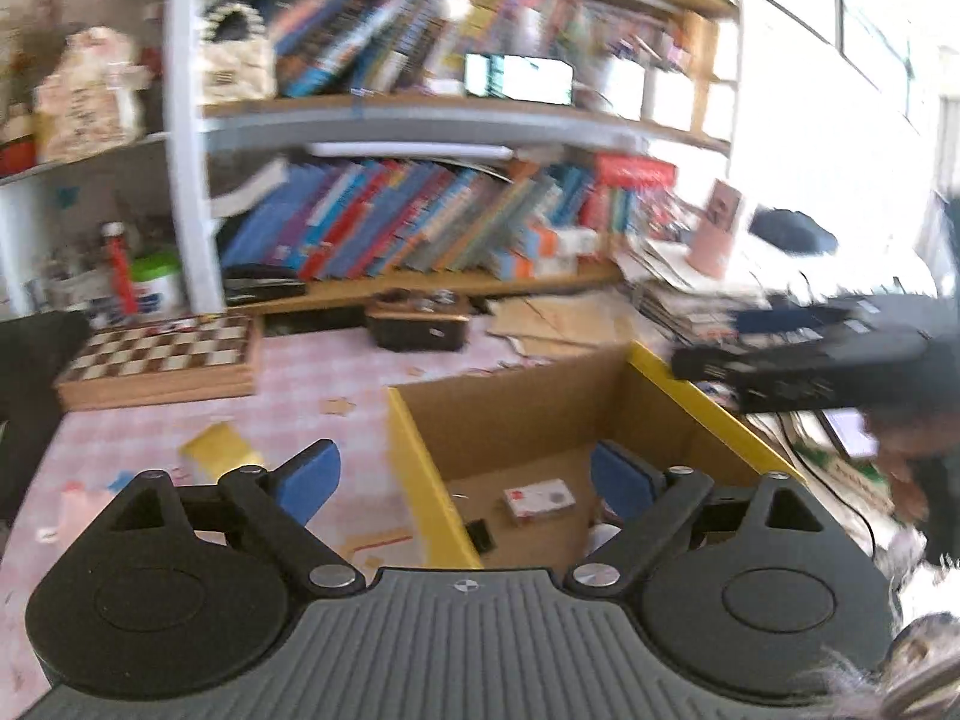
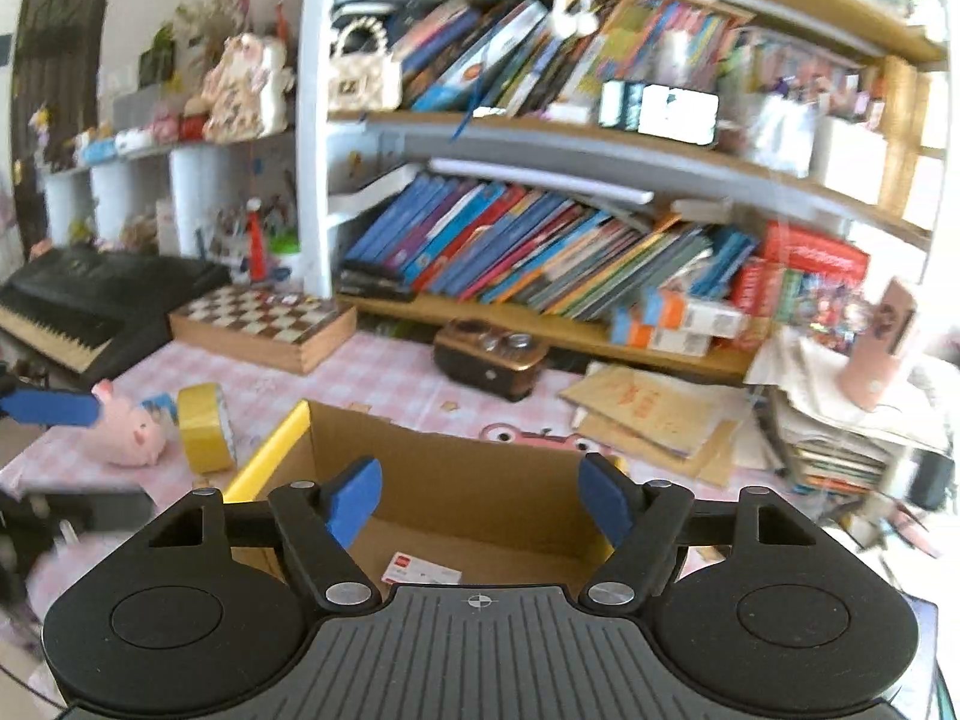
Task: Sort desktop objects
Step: 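Lift both open tools out of the yellow box back over the table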
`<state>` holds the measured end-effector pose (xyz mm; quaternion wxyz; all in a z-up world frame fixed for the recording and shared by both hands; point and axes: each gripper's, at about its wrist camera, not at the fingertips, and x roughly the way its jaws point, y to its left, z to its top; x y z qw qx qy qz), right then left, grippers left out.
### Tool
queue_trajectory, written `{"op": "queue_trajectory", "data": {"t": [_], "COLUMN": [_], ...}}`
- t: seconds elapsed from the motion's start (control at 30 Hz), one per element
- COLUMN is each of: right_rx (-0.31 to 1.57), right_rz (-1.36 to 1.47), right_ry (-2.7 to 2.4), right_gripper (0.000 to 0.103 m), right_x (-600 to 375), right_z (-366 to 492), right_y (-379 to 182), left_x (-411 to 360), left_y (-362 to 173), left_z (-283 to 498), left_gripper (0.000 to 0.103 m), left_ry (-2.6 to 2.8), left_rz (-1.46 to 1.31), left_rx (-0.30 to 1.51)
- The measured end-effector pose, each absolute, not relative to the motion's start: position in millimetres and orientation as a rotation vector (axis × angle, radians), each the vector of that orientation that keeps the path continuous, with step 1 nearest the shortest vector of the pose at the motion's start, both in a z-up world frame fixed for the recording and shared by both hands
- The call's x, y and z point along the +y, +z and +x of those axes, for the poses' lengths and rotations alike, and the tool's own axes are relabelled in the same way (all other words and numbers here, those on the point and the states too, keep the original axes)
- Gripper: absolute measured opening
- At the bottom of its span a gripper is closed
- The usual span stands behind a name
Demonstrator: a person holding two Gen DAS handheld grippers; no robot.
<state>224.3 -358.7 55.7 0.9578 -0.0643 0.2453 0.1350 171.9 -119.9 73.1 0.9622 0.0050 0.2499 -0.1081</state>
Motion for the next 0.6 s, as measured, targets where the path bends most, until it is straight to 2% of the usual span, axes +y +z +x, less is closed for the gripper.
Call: {"op": "queue_trajectory", "data": {"t": [0.2,0.6], "right_rx": [0.466,0.505], "right_rz": [-0.074,-0.021], "right_ry": [0.178,0.055], "right_gripper": [0.085,0.086], "right_x": [-364,-337], "right_z": [189,134], "right_y": [50,31], "left_x": [-88,-39], "left_y": [77,65], "left_z": [148,106], "left_gripper": [0.097,0.1], "left_ry": [-0.119,-0.101], "left_rz": [-0.019,-0.067], "left_rx": [0.456,0.464]}}
